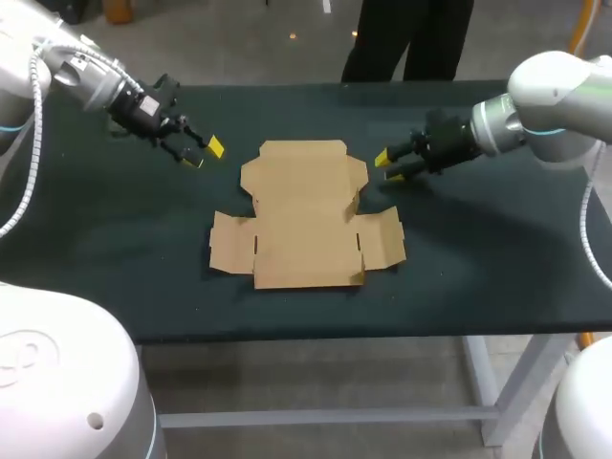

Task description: Assemble the packaging by folding the flat box into shape, placing the metal phone stand inside, and closing the box properly

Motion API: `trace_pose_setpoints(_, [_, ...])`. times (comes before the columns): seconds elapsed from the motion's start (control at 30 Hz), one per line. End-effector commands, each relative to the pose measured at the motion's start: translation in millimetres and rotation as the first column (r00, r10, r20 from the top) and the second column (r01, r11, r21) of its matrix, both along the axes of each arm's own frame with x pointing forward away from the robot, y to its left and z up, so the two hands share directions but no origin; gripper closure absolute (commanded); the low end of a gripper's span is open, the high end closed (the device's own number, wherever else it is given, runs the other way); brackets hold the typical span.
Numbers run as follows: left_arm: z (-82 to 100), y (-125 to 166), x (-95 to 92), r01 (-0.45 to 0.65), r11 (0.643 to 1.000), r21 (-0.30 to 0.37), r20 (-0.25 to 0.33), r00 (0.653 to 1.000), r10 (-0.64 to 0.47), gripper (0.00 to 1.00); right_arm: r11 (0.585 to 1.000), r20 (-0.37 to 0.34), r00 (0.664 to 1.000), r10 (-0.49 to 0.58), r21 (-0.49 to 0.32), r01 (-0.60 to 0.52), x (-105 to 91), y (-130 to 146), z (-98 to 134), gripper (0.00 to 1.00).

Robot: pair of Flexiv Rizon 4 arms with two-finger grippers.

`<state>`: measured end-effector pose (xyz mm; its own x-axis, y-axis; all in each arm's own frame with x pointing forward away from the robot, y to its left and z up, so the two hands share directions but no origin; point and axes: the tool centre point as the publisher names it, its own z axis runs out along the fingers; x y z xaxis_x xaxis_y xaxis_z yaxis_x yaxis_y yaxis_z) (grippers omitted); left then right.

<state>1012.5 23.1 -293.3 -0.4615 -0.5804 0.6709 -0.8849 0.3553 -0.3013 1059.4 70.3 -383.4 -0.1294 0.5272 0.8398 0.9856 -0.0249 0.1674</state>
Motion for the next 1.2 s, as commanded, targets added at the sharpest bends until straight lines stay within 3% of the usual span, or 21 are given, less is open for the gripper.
trace_pose_setpoints(0.03, [0.2, 1, 3.0, 0.007, 1.000, 0.003, -0.007, 1.000, -0.007, 0.00, 0.924, -0.051, 0.967, 0.250, 0.311, -0.223, 10.3, 5, -7, 0.51])
trace_pose_setpoints(0.43, [-2.1, 2, 2.8, 0.002, 1.000, 0.005, -0.013, 1.000, -0.002, 0.00, 0.937, -0.069, 0.959, 0.276, 0.244, -0.252, 12.9, 19, -14, 0.52])
trace_pose_setpoints(1.2, [-6.1, 6, -0.6, -0.002, 1.000, -0.009, -0.009, 1.000, 0.002, 0.00, 0.990, -0.173, 0.977, 0.122, 0.098, -0.106, 5.7, 21, -6, 0.52])
